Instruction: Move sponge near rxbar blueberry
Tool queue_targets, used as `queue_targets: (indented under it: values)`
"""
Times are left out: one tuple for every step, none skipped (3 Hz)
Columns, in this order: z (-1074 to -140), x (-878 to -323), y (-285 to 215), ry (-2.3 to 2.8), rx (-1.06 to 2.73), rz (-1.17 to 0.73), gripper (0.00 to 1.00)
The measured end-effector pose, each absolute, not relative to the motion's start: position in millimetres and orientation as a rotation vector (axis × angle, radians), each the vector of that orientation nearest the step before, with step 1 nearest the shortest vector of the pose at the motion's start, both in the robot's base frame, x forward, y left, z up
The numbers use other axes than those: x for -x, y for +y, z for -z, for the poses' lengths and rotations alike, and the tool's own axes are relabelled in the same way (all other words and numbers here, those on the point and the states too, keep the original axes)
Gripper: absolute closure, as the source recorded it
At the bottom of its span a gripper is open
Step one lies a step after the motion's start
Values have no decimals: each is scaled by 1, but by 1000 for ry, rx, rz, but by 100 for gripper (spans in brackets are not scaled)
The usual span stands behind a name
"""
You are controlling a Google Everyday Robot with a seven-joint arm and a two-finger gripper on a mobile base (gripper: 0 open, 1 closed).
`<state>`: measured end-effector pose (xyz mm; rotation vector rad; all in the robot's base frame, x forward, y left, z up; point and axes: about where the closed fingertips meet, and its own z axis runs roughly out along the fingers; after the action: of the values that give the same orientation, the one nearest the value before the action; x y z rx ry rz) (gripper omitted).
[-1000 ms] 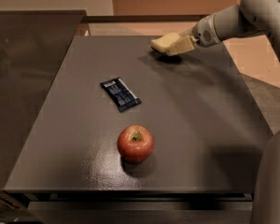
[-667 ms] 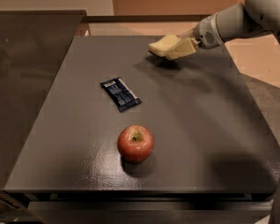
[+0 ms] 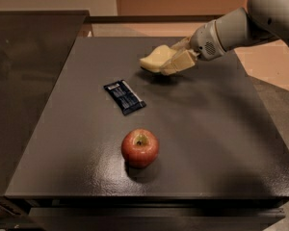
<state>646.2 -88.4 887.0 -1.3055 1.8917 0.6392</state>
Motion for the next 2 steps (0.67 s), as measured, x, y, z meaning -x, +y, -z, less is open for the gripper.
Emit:
queue_targets:
  values:
    - [-885,-625,-68,1852,1365,-676,100]
    - [-882,-611,-50,1820,1414,-703,100]
